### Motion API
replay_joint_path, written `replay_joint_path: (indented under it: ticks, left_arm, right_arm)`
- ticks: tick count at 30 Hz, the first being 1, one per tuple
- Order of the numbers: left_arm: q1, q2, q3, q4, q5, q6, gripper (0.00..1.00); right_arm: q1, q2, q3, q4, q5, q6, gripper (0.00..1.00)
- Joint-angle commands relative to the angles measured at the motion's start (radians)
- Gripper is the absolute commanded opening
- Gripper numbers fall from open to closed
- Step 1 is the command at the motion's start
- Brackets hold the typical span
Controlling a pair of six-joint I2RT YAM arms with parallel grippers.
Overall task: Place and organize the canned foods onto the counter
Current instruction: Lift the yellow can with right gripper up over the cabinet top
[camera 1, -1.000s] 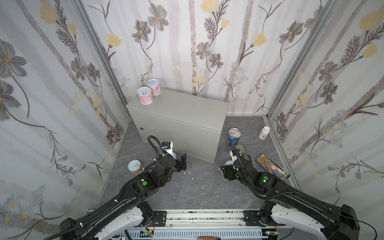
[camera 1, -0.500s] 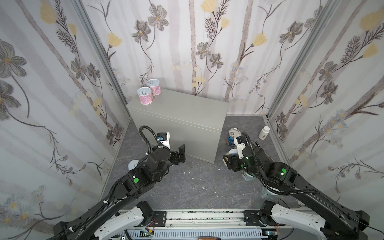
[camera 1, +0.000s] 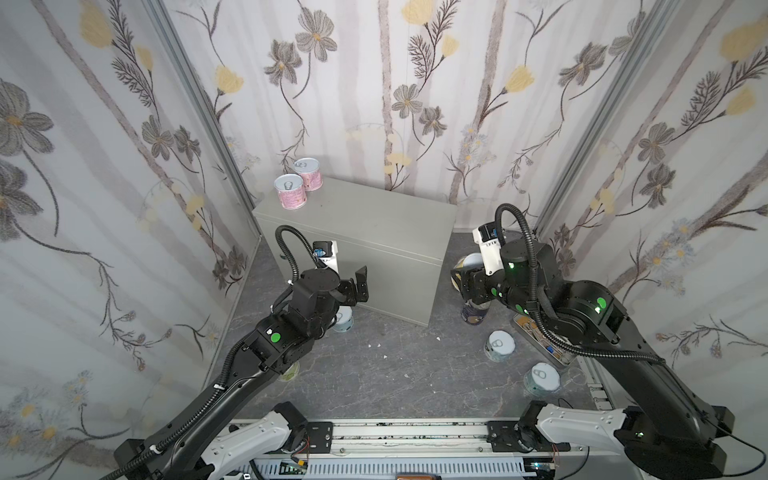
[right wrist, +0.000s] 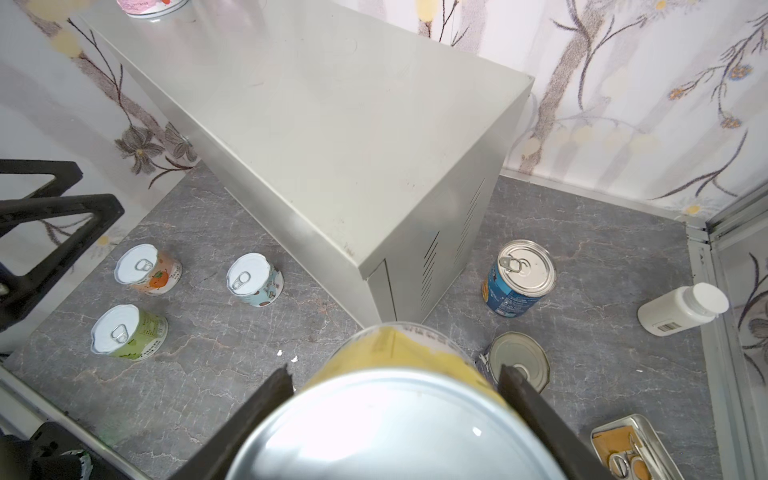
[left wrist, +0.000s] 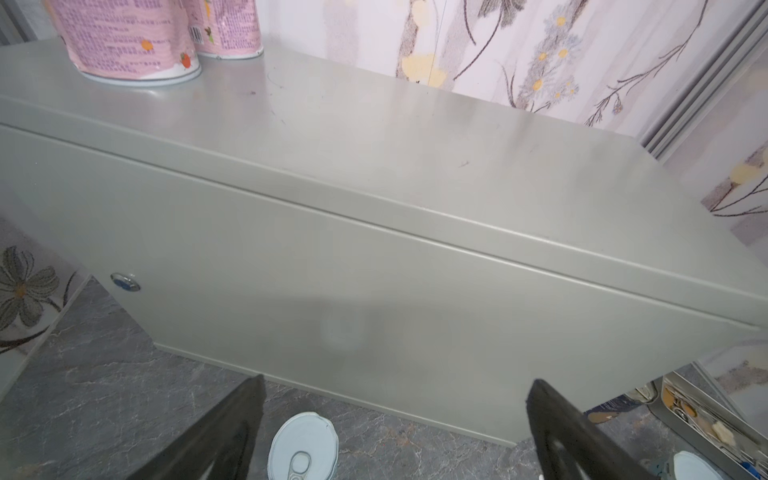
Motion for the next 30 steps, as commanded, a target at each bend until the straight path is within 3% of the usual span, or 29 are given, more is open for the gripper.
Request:
replay_joint_path:
  ticks: [1,12,20,30]
  left_arm:
    - [0.01,0.019,0.024,0.056,0.031,0.034,1.0]
    - [0.025,0.021,-0.056,0.124,0.041,0.054,1.0]
    - [0.025,-0.005,-0.11,0.145,0.045,0.065,1.0]
    - [0.025,-0.038,-0.155,0.146,0.069,0.051,1.0]
  right_arm:
    - [-0.025,0.061,0.099,0.004,-0.031,-0.069,0.62]
    - [-0.112,0.35,0.542,-0.105,-0.143,-0.192,0.61]
    - [-0.145,0.498,0.668,-0.09,-0.244,-0.2,0.6]
    - [-0.146,0.588,0.67,-0.018,-0.282,-0.221,0.64]
